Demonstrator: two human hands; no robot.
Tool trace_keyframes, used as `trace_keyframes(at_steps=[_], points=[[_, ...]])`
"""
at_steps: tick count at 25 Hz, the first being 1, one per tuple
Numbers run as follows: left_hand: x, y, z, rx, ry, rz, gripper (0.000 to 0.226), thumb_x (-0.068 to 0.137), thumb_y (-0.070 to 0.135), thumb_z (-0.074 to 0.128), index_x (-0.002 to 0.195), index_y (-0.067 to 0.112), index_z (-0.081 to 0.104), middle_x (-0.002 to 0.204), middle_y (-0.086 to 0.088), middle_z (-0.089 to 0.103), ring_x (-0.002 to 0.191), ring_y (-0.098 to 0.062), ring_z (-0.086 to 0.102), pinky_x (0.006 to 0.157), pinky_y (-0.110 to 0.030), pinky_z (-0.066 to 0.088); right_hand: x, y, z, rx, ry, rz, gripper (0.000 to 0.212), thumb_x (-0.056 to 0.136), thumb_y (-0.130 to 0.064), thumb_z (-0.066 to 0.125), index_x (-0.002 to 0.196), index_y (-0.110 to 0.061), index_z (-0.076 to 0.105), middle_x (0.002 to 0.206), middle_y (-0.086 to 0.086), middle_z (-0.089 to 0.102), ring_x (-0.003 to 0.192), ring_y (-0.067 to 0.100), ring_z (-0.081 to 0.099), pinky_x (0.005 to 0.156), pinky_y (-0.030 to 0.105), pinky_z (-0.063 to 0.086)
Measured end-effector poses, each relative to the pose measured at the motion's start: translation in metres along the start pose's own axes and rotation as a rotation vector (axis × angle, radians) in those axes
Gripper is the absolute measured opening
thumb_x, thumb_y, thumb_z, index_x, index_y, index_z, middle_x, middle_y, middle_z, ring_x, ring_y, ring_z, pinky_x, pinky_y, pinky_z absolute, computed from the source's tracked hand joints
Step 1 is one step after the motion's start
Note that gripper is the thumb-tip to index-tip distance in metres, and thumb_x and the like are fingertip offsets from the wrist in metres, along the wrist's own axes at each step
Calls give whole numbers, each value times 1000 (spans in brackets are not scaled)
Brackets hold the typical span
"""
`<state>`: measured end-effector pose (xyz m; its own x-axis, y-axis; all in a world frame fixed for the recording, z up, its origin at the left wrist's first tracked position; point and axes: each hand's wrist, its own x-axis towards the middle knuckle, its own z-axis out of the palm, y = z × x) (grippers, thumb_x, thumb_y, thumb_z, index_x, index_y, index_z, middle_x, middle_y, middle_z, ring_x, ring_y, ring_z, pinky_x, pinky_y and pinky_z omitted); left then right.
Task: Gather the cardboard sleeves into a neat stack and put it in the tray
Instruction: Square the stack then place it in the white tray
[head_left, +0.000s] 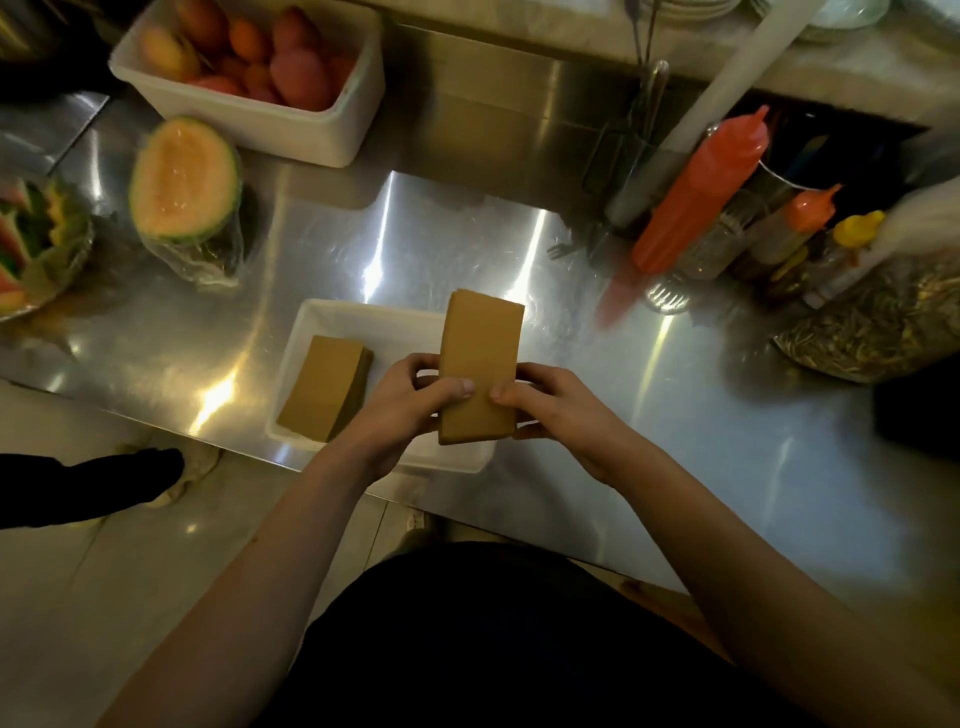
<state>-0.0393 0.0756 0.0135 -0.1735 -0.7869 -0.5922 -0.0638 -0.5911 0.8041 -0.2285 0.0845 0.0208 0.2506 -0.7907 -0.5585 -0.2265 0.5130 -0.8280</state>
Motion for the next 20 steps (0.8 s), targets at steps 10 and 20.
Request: trace_keyframes(at_steps=[10,20], points=[[46,-17,-41,70,13,-164,57,84,32,71,130,16,41,128,-10,50,110,-30,57,91,-46,53,34,-5,18,-137,258,-36,40,89,-35,62,127,-24,55,116,-2,63,104,14,62,90,36,54],[70,-34,-42,233,-22,-286,77,77,40,77,137,12,37,125,-10,50,107,-27,55,77,-35,51,50,21,18,-83,322,106,42,95,-26,52,136,-19,46,125,5,57,111,21,59,89,38,56]])
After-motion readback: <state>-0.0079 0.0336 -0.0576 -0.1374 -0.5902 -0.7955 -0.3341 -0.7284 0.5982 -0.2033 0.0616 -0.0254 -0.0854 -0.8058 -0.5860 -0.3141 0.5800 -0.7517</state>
